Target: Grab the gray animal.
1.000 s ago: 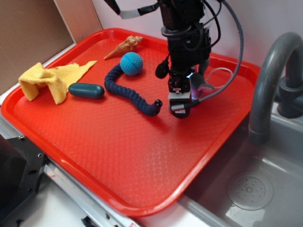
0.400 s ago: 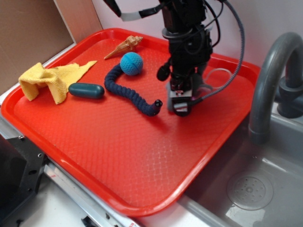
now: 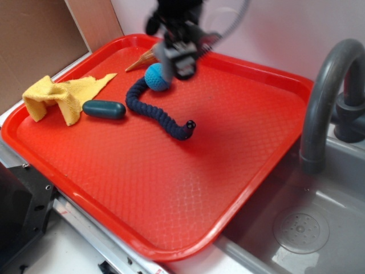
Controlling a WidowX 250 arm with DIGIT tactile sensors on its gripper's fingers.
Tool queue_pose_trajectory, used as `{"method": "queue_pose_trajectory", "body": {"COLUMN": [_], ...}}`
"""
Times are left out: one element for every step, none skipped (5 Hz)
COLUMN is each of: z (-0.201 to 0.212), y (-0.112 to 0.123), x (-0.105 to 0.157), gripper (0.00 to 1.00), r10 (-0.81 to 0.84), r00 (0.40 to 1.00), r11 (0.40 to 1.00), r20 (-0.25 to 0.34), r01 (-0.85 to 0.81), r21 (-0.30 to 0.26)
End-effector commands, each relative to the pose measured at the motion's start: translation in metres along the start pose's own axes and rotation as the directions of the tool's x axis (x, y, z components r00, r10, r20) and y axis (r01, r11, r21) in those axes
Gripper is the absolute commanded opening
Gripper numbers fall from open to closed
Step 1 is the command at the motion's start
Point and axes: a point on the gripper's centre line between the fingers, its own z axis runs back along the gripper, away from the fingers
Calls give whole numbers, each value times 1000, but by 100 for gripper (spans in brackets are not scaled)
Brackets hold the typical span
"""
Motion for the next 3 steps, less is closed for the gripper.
{"method": "queue_pose_trajectory", "body": {"z": [68,65,60], "y": [-11,-15,-16], "x": [-64,-74,-66], "gripper": [0,0,0], "r10": [379,405,336], "r00": [921,907,941], "r11": [924,913,941], "r20": [93,119,28], "r01": [-381,-409,-337], "r21": [2,10,17]}}
